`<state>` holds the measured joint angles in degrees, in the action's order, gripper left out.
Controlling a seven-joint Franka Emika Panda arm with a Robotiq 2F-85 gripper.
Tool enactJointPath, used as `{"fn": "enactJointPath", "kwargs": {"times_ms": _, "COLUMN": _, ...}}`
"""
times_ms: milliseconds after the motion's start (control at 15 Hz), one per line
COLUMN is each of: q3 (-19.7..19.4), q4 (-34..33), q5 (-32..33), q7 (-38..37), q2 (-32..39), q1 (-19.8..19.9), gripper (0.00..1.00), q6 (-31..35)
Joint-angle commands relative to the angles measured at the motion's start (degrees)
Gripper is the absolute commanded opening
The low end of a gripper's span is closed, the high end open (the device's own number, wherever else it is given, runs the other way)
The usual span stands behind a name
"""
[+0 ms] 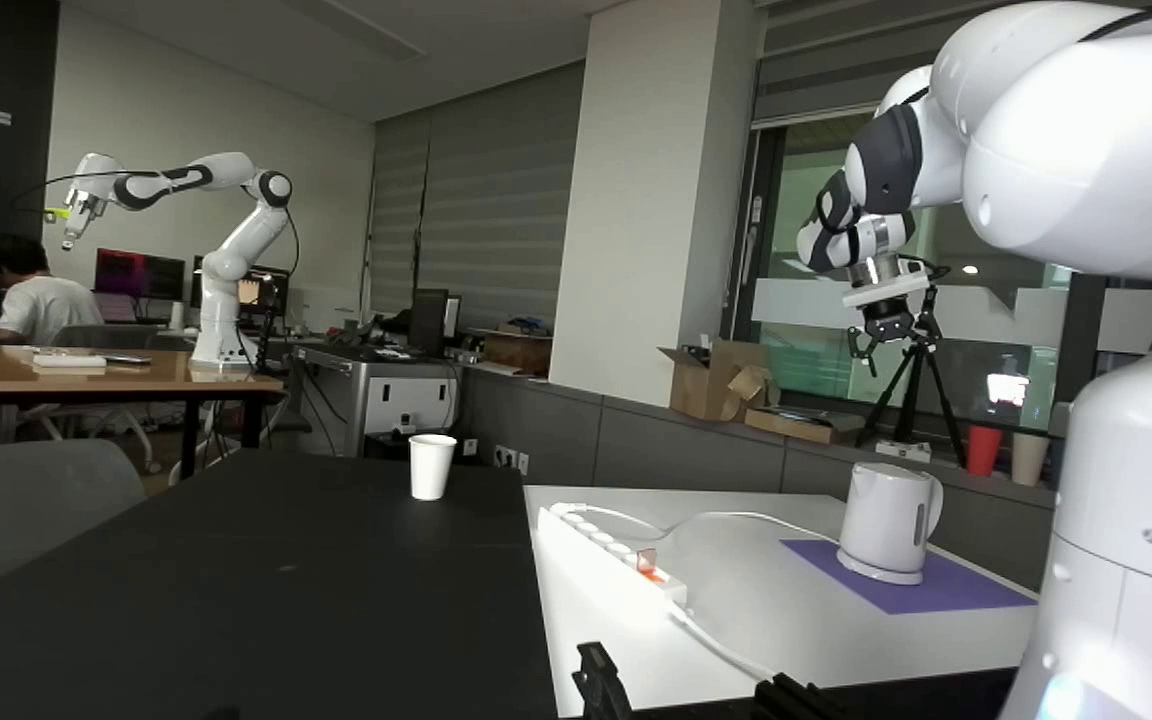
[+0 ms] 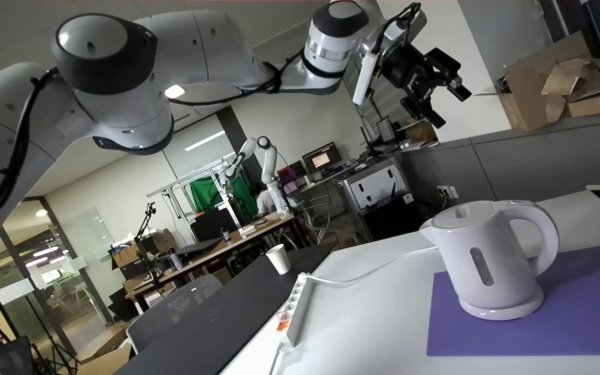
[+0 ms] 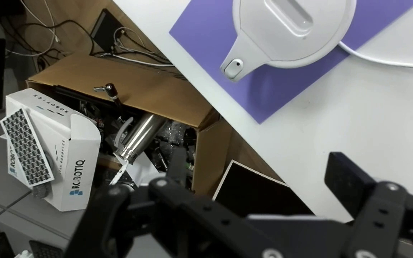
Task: Turn on the kettle
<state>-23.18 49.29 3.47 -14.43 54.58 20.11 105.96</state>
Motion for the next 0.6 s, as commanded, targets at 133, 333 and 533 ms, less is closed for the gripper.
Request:
{"fn": "enactJointPath", "kwargs": {"times_ms": 133, "q3": -0.5, "q4": 0.8, "q5": 1.0, "q7": 1.5, "q2": -1.3, "q1": -0.8, "gripper": 1.00, "q6": -1.6}}
{"fn": "enactJointPath", "kwargs": {"times_ms": 333, "q3": -0.6, "q4": 0.8, "q5": 1.2, "q7": 1.8, "q2": -1.2, "q1": -0.8, "gripper": 1.00, "q6": -1.8}}
{"fn": "enactJointPath", "kwargs": {"times_ms": 533, "q3": -0.6, "q4": 0.8, "q5": 1.6, "q7": 1.8, "q2": -1.2, "q1": -0.9, "gripper": 1.00, "q6": -2.1}}
